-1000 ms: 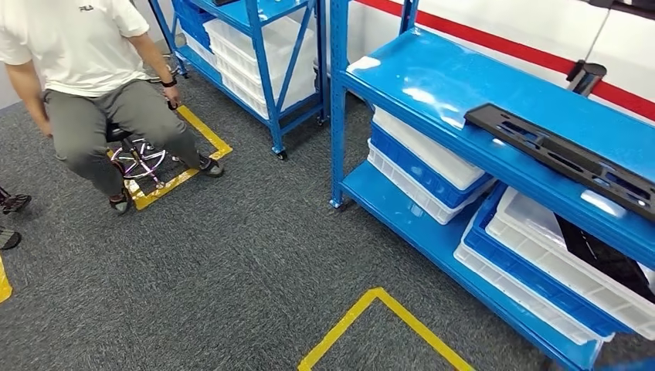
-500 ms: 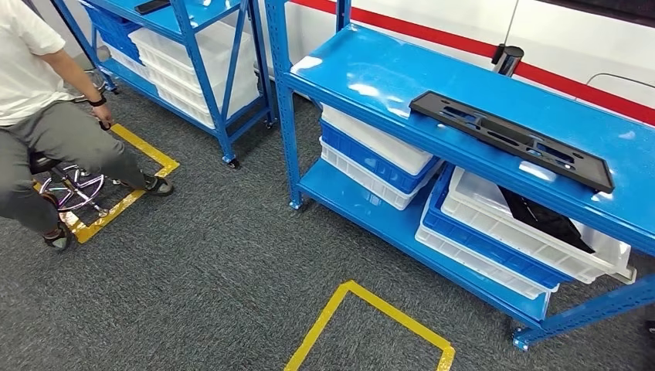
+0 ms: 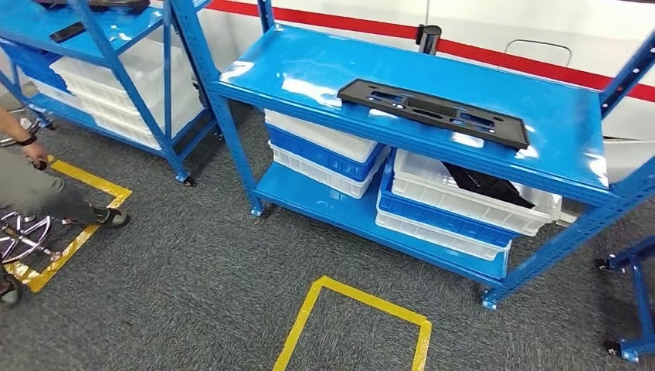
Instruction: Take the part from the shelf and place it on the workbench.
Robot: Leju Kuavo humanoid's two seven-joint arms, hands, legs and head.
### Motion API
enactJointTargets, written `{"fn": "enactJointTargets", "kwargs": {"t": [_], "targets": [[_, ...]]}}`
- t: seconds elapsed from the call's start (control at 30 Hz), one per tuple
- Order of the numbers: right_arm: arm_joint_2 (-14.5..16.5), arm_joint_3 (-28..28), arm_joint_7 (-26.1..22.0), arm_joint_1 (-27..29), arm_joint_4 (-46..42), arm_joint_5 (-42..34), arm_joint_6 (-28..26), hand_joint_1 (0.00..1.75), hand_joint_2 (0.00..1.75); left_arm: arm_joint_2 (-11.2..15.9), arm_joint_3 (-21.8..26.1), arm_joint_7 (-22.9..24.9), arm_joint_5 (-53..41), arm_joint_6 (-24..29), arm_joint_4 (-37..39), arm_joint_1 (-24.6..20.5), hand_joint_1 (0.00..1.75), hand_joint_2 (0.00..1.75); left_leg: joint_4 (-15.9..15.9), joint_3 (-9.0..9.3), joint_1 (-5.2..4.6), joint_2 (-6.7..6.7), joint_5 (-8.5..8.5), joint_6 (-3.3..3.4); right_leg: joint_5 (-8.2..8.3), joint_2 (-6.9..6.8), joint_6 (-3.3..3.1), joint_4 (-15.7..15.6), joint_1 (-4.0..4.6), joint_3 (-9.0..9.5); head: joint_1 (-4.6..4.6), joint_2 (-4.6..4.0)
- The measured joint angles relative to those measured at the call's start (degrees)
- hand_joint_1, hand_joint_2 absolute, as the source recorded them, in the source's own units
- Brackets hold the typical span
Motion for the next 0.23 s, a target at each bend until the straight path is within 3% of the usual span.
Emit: {"fn": "enactJointTargets", "kwargs": {"t": [0.07,0.13,0.17,0.2,0.23], "targets": [[0.08,0.00,0.02,-0.06,0.01,0.01,0.00,0.00,1.75,0.01,0.00,-0.02,0.00,-0.02,0.01,0.15,0.00,0.00,7.07,-3.30,0.10,-3.51,-3.92,-0.14,0.18,1.46,-0.61,0.03,0.08,-0.05,-0.19,0.00],[0.18,0.00,0.03,-0.06,0.01,-0.01,0.00,0.00,1.75,0.02,0.00,-0.02,-0.01,-0.03,0.02,0.35,0.00,0.00,13.13,-6.63,0.06,-4.62,-5.83,-0.03,0.23,3.16,-0.83,0.07,0.47,-0.09,-0.21,0.00],[0.21,0.00,0.04,-0.01,0.01,-0.01,0.00,0.00,1.31,0.03,0.00,-0.02,-0.01,-0.03,0.02,0.39,0.00,0.00,13.55,-7.16,0.05,-4.78,-5.13,0.13,0.22,4.02,-0.84,0.09,0.62,-0.04,-0.21,0.00],[0.23,0.00,0.04,0.02,0.01,-0.02,0.00,0.00,0.87,0.04,0.00,-0.02,-0.02,-0.03,0.02,0.40,0.00,0.00,11.83,-6.69,0.03,-4.90,-3.33,0.38,0.22,4.69,-0.85,0.10,0.74,0.07,-0.21,0.00],[0.23,0.00,0.05,0.05,0.01,-0.02,0.00,0.00,0.58,0.05,0.00,-0.02,-0.02,-0.03,0.02,0.40,0.00,0.00,10.72,-6.34,0.02,-4.96,-2.30,0.51,0.22,5.05,-0.85,0.11,0.79,0.13,-0.22,0.00]]}}
